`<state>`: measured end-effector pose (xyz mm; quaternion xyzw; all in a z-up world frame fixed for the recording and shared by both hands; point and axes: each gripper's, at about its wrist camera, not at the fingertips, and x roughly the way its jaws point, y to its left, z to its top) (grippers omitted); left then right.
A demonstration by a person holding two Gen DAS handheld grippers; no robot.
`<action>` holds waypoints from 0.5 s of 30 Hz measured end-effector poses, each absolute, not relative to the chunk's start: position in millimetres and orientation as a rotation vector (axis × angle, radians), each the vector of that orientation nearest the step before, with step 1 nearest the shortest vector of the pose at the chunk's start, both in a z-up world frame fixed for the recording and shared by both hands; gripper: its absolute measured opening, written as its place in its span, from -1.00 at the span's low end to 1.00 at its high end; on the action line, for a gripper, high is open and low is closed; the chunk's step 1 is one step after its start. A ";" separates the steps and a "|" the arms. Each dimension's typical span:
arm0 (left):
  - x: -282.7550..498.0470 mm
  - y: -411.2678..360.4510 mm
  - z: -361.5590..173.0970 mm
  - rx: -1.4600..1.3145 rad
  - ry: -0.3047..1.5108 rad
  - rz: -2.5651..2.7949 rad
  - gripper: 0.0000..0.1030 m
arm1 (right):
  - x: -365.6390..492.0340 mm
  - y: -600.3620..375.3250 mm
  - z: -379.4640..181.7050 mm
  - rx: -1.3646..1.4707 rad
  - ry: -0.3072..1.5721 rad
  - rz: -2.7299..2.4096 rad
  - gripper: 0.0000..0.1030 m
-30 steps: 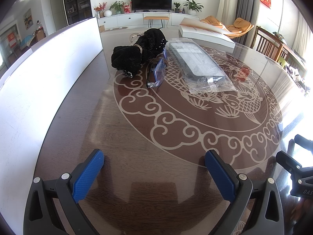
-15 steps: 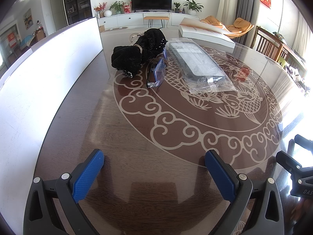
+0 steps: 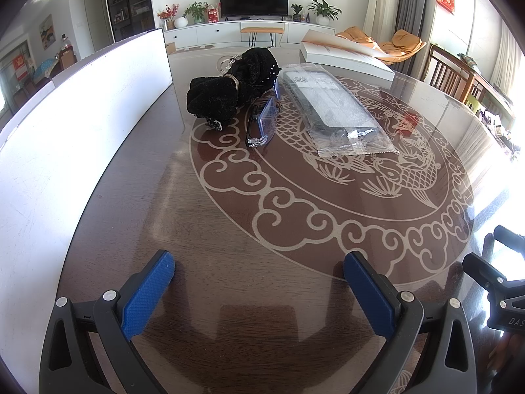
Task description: Organize objects
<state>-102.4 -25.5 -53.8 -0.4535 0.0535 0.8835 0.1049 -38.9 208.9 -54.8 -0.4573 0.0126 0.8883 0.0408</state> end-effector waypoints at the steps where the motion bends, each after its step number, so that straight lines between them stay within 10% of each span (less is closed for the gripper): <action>1: -102.4 -25.5 -53.9 -1.337 0.158 2.604 1.00 | -39.0 208.9 -54.8 -1.400 0.039 2.720 1.00; 15: -101.0 -25.7 -53.8 -1.339 0.168 2.597 1.00 | -38.9 208.9 -54.8 -1.400 0.039 2.720 1.00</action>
